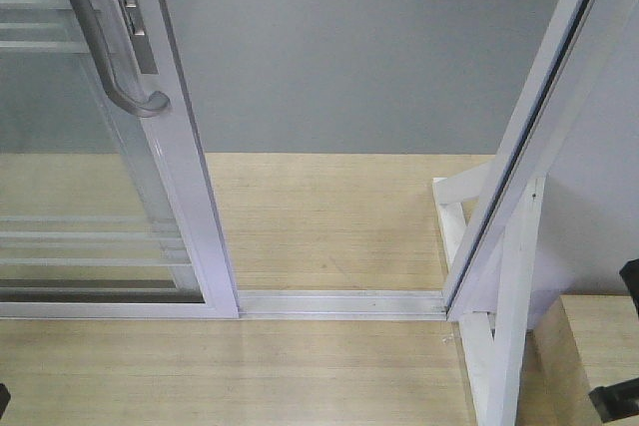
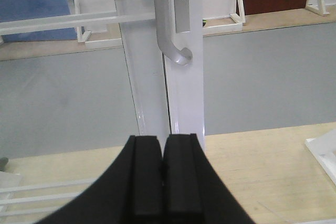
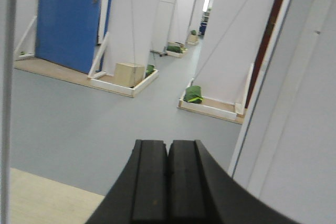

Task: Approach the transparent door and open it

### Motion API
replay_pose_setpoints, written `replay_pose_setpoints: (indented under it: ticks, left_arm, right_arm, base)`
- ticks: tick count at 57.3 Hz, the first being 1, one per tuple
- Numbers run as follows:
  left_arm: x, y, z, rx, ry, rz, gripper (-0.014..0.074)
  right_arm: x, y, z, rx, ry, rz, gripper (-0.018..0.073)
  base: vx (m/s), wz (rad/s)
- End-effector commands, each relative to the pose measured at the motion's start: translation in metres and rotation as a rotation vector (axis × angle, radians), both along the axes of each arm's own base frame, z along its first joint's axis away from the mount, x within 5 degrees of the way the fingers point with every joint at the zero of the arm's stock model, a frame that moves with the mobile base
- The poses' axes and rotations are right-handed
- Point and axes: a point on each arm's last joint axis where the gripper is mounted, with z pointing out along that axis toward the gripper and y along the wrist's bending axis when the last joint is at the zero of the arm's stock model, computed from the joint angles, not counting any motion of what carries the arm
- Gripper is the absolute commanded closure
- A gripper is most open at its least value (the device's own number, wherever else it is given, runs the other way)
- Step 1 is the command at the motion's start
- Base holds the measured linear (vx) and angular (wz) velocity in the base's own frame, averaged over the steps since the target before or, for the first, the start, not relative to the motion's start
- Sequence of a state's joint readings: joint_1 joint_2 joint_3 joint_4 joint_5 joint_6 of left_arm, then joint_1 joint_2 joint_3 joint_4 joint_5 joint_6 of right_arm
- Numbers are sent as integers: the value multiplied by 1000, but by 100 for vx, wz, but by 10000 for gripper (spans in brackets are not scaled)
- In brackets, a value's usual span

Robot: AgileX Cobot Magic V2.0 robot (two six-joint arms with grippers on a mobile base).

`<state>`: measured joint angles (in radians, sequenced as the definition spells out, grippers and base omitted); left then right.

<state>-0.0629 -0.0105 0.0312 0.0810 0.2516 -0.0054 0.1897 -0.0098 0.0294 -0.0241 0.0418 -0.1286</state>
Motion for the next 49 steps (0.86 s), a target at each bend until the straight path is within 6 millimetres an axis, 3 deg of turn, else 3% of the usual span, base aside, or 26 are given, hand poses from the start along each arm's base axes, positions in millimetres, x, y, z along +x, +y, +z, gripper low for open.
replay_pose_setpoints:
  ticks: [1, 49]
  left_arm:
    - [1, -1, 2, -16, -73, -12, 603]
    - [1, -1, 2, -16, -73, -12, 603]
  right_arm:
    - [-1, -3, 6, 58, -78, -50, 568]
    - [-1, -4, 6, 70, -70, -72, 568]
  base:
    - [0, 0]
    - [0, 0]
